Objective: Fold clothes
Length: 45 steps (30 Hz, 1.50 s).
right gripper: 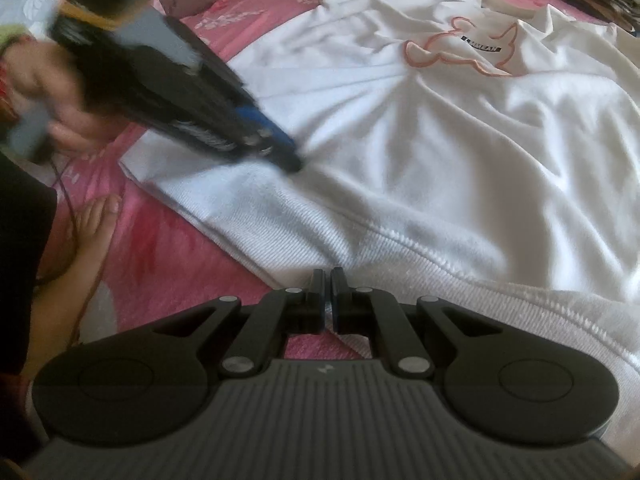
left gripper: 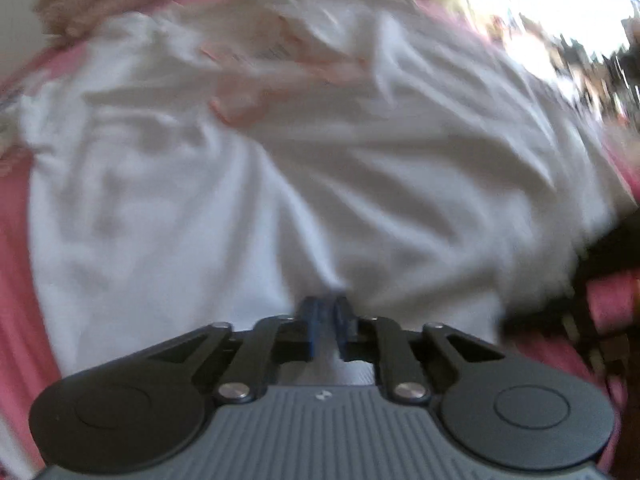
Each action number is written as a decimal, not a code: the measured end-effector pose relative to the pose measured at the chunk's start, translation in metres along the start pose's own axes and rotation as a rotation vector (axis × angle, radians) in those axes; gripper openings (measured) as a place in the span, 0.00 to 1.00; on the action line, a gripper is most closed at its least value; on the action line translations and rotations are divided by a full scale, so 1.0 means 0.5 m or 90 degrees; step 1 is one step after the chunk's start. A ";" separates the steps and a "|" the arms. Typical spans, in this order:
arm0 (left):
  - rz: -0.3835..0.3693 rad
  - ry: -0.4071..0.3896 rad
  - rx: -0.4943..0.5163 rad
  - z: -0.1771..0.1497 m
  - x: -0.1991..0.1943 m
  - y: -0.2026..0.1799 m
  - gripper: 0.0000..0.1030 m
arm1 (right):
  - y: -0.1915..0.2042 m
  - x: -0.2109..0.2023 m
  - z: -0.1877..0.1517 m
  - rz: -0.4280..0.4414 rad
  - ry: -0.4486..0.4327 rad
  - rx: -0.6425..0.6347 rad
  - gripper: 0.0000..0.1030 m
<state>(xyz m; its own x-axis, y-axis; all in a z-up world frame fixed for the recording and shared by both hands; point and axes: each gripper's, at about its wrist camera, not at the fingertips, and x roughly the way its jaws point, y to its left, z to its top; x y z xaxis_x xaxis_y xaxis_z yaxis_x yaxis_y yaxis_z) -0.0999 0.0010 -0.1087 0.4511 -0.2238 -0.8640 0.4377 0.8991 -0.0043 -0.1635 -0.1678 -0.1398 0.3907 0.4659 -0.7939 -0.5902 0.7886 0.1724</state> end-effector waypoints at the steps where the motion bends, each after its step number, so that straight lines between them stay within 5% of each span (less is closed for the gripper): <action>1: 0.012 -0.014 -0.025 0.007 0.003 0.020 0.09 | 0.002 -0.001 0.000 -0.002 0.000 -0.001 0.02; 5: 0.069 -0.040 -0.108 0.034 0.014 0.106 0.03 | 0.002 -0.003 -0.002 -0.006 -0.002 0.003 0.02; 9: 0.152 -0.078 -0.106 0.044 -0.031 0.134 0.14 | -0.004 -0.005 -0.002 -0.001 -0.003 0.019 0.02; 14: 0.020 -0.079 0.033 0.004 -0.085 0.017 0.24 | -0.009 -0.012 -0.004 0.011 -0.011 0.031 0.02; 20: -0.133 -0.034 0.204 -0.068 -0.099 -0.143 0.25 | -0.023 -0.057 0.003 0.034 -0.029 0.036 0.03; 25: -0.151 -0.012 0.197 -0.095 -0.055 -0.169 0.23 | -0.114 -0.135 0.066 -0.022 -0.080 0.100 0.03; 30: -0.169 0.016 0.144 -0.086 -0.041 -0.151 0.23 | -0.213 -0.039 0.102 -0.103 0.042 0.132 0.03; 33: -0.160 0.017 0.151 -0.093 -0.048 -0.157 0.23 | -0.281 0.014 0.117 -0.103 0.036 0.169 0.00; 37: -0.148 0.016 0.166 -0.094 -0.045 -0.166 0.23 | -0.323 0.003 0.159 -0.242 -0.008 0.201 0.00; 45: -0.153 0.006 0.148 -0.099 -0.045 -0.161 0.23 | -0.304 0.022 0.154 -0.105 0.007 0.246 0.07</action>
<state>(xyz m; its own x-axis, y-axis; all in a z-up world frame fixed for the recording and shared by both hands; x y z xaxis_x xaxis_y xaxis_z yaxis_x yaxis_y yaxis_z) -0.1839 -0.0477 -0.1139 0.3072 -0.4148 -0.8565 0.6974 0.7105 -0.0940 -0.0152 -0.2515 -0.1296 0.4488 0.3185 -0.8349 -0.2117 0.9456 0.2469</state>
